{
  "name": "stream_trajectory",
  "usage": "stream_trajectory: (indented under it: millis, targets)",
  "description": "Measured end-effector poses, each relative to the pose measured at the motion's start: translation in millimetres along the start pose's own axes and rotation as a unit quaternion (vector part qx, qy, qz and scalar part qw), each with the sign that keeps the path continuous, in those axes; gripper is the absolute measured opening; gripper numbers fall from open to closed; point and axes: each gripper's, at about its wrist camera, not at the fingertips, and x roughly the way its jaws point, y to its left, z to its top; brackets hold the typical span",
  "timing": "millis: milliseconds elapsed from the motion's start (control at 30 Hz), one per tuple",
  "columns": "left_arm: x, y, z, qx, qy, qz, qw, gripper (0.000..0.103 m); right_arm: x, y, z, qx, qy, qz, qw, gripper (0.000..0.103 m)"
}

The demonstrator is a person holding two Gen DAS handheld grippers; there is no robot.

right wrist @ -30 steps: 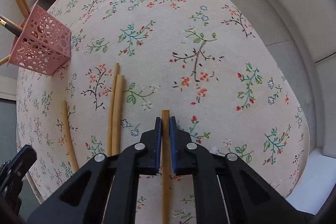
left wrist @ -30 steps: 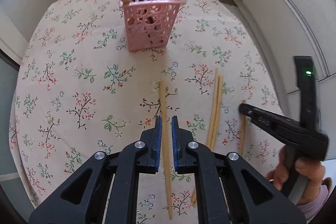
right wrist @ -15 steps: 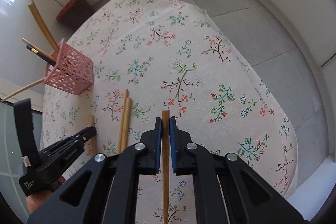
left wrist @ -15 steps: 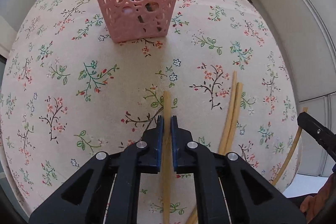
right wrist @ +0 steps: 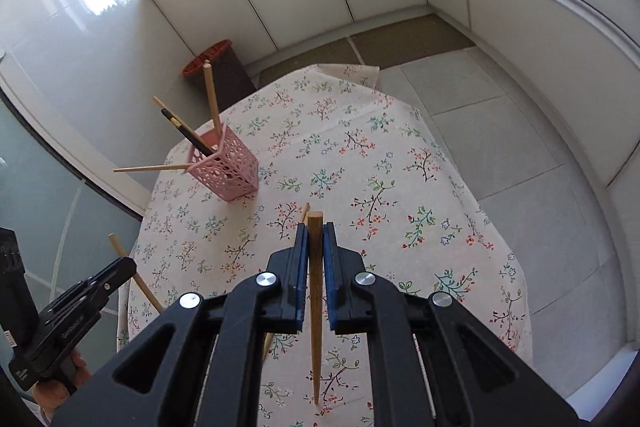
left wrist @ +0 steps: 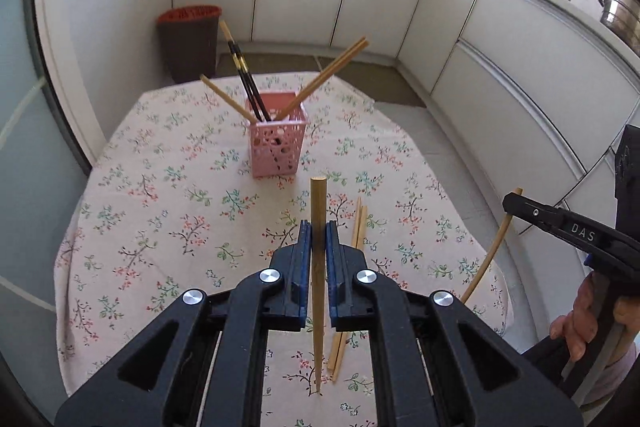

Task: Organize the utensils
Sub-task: 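Carry both held wooden chopsticks over the pink cup and lower them in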

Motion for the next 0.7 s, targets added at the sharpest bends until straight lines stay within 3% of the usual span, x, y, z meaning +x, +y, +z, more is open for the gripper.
stream_trajectory:
  millis: [333, 700]
  targets:
    - [-73, -5, 41, 0.007, -0.085, 0.019, 0.9961, 0.006, -66, 29, 39, -0.016, -0.088, 0.038, 0.995, 0.008]
    - [-86, -7, 127, 0.002, -0.167, 0.032, 0.9855, 0.006, -102, 56, 96, -0.03, -0.168, 0.058, 0.984, 0.008]
